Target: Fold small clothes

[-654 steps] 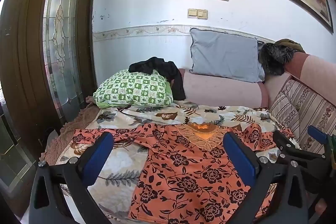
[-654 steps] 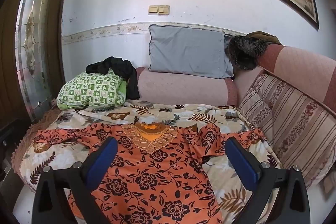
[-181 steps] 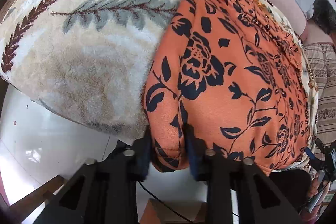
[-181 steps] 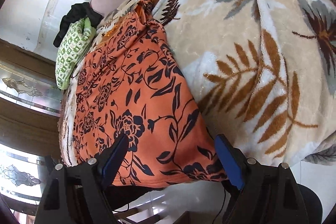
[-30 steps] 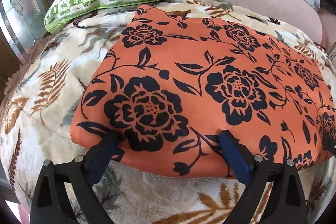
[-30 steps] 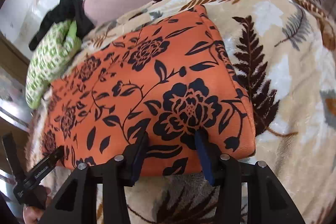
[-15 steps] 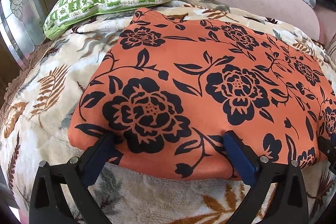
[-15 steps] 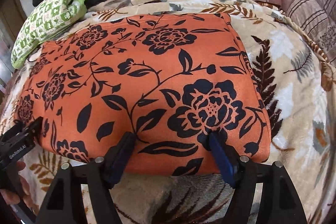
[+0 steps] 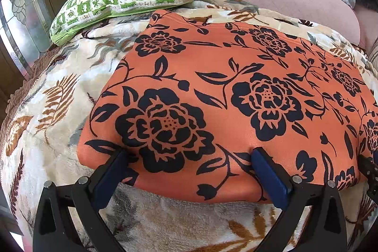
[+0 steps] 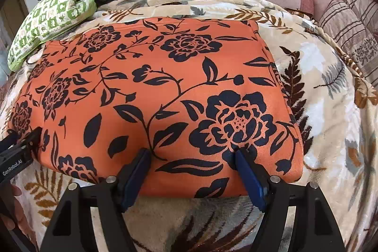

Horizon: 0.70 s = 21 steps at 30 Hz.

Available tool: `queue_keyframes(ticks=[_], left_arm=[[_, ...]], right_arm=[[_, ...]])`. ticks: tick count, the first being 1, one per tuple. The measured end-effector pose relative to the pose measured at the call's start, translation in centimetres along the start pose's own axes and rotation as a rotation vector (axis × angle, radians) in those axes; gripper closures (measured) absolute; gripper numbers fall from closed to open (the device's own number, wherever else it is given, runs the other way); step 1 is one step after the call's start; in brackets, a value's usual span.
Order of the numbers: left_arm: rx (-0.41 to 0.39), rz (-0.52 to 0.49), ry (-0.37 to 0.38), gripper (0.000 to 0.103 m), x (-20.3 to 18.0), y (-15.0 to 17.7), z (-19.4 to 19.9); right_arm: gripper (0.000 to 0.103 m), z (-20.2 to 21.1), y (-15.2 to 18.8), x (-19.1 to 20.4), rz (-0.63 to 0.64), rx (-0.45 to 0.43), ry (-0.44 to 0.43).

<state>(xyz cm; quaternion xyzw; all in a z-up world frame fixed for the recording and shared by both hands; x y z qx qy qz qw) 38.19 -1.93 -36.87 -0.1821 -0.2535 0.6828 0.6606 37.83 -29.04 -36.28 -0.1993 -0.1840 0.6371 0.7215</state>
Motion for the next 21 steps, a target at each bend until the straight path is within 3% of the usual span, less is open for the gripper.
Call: queue_keyframes(ticks=[6, 12, 17, 20, 21], left_arm=[[0.028, -0.017, -0.027, 0.000, 0.0, -0.5, 1.0], [-0.045, -0.038, -0.037, 0.000, 0.4, -1.3, 3.3], [0.021, 0.015, -0.130, 0.000, 3.5, -0.7, 1.3], [0.064, 0.029, -0.082, 0.000, 4.0, 0.0, -0.6], [0.066, 0.039, -0.076, 0.000, 4.1, -0.1, -0.5]], right_arm=[[0.026, 1.9, -0.4, 0.1, -0.019, -0.031, 0.010], [0.026, 4.3, -1.7, 1.2, -0.061, -0.128, -0.051], [0.026, 3.2, -1.4, 4.0, -0.030, -0.091, -0.096], [0.024, 0.3, 0.1, 5.2, -0.017, 0.016, -0.078], [0.024, -0.1, 0.2, 5.4, -0.002, 0.014, -0.064]])
Point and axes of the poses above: each gripper's, at about its wrist camera, not at the fingertips, and z roughly against the way its jaws point, x to its left, y to its underside, the point moved 8 cm from there along -z, roughly the way its jaws point
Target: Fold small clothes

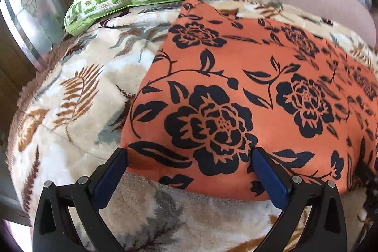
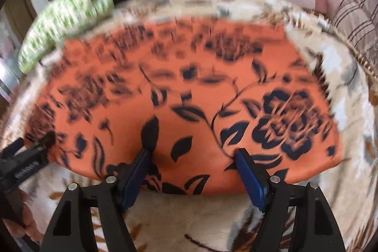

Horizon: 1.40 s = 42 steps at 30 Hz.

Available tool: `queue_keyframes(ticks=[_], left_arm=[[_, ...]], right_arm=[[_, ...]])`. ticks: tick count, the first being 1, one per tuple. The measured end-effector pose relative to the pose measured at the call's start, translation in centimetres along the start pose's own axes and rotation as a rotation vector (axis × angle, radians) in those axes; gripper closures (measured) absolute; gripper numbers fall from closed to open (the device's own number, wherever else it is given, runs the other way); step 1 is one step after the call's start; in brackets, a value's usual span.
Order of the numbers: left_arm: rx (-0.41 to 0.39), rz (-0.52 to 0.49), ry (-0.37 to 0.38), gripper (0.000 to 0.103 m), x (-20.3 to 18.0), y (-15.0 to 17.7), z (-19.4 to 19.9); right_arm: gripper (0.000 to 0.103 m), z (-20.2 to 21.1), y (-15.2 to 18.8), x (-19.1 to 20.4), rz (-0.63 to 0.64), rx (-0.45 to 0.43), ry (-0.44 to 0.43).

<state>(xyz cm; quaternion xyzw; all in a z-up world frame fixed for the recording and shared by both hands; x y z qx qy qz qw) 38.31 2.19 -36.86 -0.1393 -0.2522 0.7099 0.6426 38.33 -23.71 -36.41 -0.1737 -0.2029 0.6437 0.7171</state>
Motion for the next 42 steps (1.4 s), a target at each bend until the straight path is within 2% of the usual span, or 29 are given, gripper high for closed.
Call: queue_keyframes(ticks=[2, 8, 16, 20, 24, 27, 42], left_arm=[[0.004, -0.011, -0.007, 0.000, 0.0, -0.2, 0.3], [-0.070, -0.024, -0.033, 0.000, -0.3, -0.8, 3.1], [-0.251, -0.018, -0.011, 0.000, -0.7, -1.5, 9.9], [-0.303, -0.021, -0.004, 0.000, -1.0, -0.3, 12.1], [-0.295, -0.020, 0.026, 0.000, -1.6, 1.5, 12.7], [-0.290, -0.048, 0.018, 0.000, -2.6, 2.3, 12.5], [-0.286, -0.107, 0.015, 0.000, -5.4, 2.0, 11.3]], right_arm=[[0.023, 0.2, -0.1, 0.5, 0.040, -0.019, 0.035], [0.024, 1.6, -0.1, 0.0, 0.024, -0.022, 0.017], [0.024, 7.8, -1.2, -1.3, 0.091, -0.185, 0.162], [0.024, 11.5, -1.0, -1.9, 0.112, -0.267, 0.234], [0.024, 13.5, -0.2, -2.3, 0.104, -0.297, 0.248], [0.023, 14.1, 0.1, -2.3, 0.103, -0.301, 0.243], [0.023, 12.6, -0.2, -4.5, 0.071, -0.279, 0.244]])
Point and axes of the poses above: each gripper's, at about its wrist camera, not at the fingertips, and z roughly against the way its jaws point, x to its left, y to its underside, the point moved 8 cm from there along -z, roughly the way its jaws point
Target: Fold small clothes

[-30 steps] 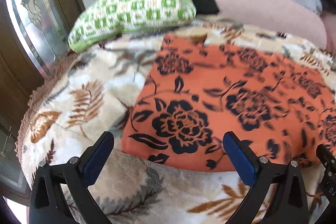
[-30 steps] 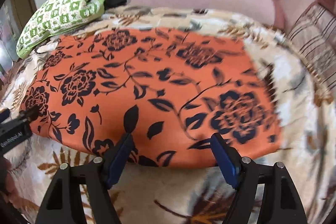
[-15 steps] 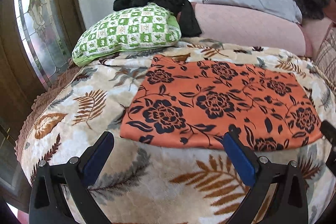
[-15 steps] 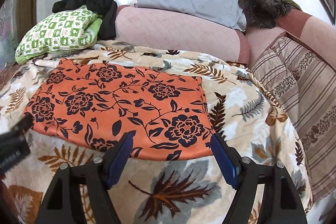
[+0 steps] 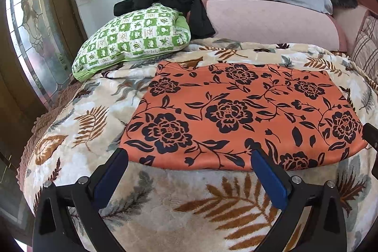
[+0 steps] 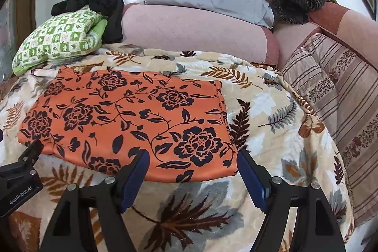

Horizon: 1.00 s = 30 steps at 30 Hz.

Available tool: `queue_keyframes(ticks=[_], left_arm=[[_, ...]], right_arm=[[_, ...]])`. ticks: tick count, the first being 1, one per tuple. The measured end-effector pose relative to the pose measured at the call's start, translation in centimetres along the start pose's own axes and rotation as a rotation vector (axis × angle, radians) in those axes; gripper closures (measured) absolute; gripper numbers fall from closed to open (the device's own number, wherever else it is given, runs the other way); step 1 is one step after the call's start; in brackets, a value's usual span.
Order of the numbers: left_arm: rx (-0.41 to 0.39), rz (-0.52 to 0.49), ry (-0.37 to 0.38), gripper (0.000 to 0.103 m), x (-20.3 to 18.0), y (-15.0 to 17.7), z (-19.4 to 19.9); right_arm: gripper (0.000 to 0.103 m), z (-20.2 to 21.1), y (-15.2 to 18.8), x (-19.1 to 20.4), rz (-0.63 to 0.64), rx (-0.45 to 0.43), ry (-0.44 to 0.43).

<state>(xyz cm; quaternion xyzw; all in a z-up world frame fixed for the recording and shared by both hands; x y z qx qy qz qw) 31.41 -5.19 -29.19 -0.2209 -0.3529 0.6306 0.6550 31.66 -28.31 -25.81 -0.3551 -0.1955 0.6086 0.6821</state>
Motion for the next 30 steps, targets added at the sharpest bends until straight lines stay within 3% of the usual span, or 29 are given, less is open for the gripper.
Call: queue_keyframes(ticks=[22, 30], left_arm=[[0.036, -0.040, -0.027, 0.000, -0.1, -0.2, -2.5], [0.079, 0.001, -0.052, 0.000, 2.4, -0.7, -5.0]], right_arm=[[0.023, -3.6, -0.1, -0.3, 0.014, 0.027, 0.011], [0.024, -6.7, 0.0, 0.5, -0.051, 0.078, -0.100]])
Point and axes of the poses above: each gripper's, at about its wrist camera, not at the fingertips, and z roughly against the way its jaws point, x to its left, y to its underside, the point moved 8 cm from there along -z, roughly the way its jaws point
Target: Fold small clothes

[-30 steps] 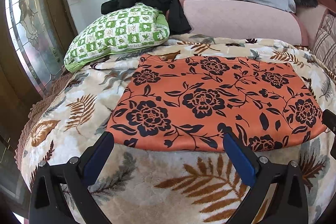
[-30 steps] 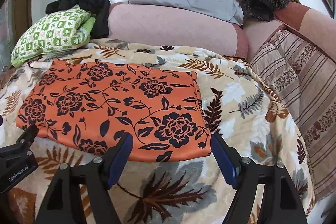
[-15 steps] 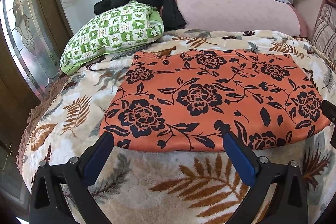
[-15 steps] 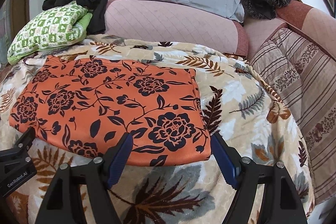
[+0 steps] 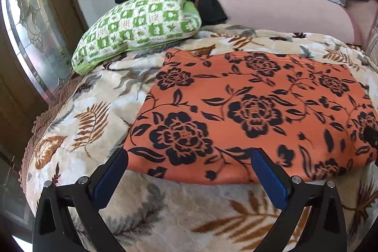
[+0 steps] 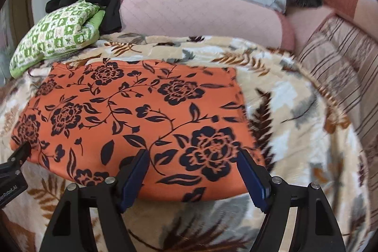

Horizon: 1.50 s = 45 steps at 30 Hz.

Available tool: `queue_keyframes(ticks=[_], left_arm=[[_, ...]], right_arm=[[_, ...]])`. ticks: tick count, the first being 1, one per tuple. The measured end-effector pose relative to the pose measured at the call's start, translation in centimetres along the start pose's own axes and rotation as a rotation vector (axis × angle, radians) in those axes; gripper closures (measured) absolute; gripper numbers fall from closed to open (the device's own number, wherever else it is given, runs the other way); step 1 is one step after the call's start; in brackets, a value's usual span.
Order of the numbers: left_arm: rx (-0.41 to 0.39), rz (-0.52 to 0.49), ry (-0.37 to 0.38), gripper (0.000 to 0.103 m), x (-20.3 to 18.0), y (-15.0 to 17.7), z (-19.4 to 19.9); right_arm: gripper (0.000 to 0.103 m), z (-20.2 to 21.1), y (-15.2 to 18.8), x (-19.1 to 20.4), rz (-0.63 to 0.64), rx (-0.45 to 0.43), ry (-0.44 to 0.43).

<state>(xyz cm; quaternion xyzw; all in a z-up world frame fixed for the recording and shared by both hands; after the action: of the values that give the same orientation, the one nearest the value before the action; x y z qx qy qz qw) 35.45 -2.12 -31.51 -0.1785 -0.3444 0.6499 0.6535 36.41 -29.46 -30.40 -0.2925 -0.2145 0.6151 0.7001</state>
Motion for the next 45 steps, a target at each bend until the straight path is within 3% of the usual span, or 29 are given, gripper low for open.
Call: queue_keyframes(ticks=[5, 10, 16, 21, 25, 29, 36, 38, 40, 41, 42, 45], left_arm=[[0.052, 0.037, -0.022, 0.000, 2.0, 0.1, -2.7], [0.158, 0.074, 0.012, 0.000, 2.3, 1.5, -6.1], [0.157, 0.104, 0.034, 0.000, 2.8, 1.2, -5.5], [0.169, 0.205, 0.127, 0.000, 4.1, 1.7, -4.0], [0.177, 0.247, 0.147, 0.000, 5.2, 2.7, -3.1], [0.218, 0.254, 0.171, 0.000, 5.3, 4.0, -3.2], [0.273, 0.404, 0.310, 0.000, 5.0, 4.3, -4.8], [0.252, 0.449, 0.332, 0.005, 5.0, 3.7, -5.3], [0.222, 0.467, 0.345, 0.020, 4.8, 2.8, -5.7], [0.211, 0.471, 0.348, 0.020, 4.8, 2.5, -5.8], [0.199, 0.480, 0.354, 0.020, 4.7, 2.3, -5.9], [0.207, 0.514, 0.382, 0.040, 4.5, 2.2, -6.4]], right_arm=[[0.026, -2.3, 0.6, -0.3, -0.101, 0.056, -0.113], [0.038, -4.1, 1.1, -1.7, -0.203, 0.096, -0.182], [0.038, -3.6, 0.9, -2.1, -0.228, 0.105, -0.238], [0.038, -1.1, 0.2, -4.3, -0.381, 0.076, -0.414], [0.038, -0.5, 1.7, -6.1, -0.537, 0.111, -0.514], [0.038, -0.5, 2.7, -6.2, -0.551, 0.130, -0.502], [0.038, -2.0, 3.7, -4.3, -0.587, 0.193, -0.533], [0.038, -1.5, 2.6, -3.3, -0.569, 0.141, -0.567], [0.038, -0.7, 1.5, -2.1, -0.533, 0.094, -0.604], [0.038, -0.4, 1.1, -1.3, -0.515, 0.080, -0.622], [0.038, -0.3, 0.8, -0.6, -0.499, 0.074, -0.634], [0.043, -1.0, 0.7, 2.1, -0.450, 0.114, -0.652]])
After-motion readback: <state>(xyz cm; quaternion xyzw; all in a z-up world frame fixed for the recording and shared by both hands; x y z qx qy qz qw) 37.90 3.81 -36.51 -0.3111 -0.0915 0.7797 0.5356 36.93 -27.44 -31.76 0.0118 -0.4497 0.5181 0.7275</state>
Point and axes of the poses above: each gripper's, at about its wrist camera, not at the fingertips, and z roughly against the way its jaws point, x to its left, y to its underside, the point moved 8 cm from there along -z, roughly the way its jaws point
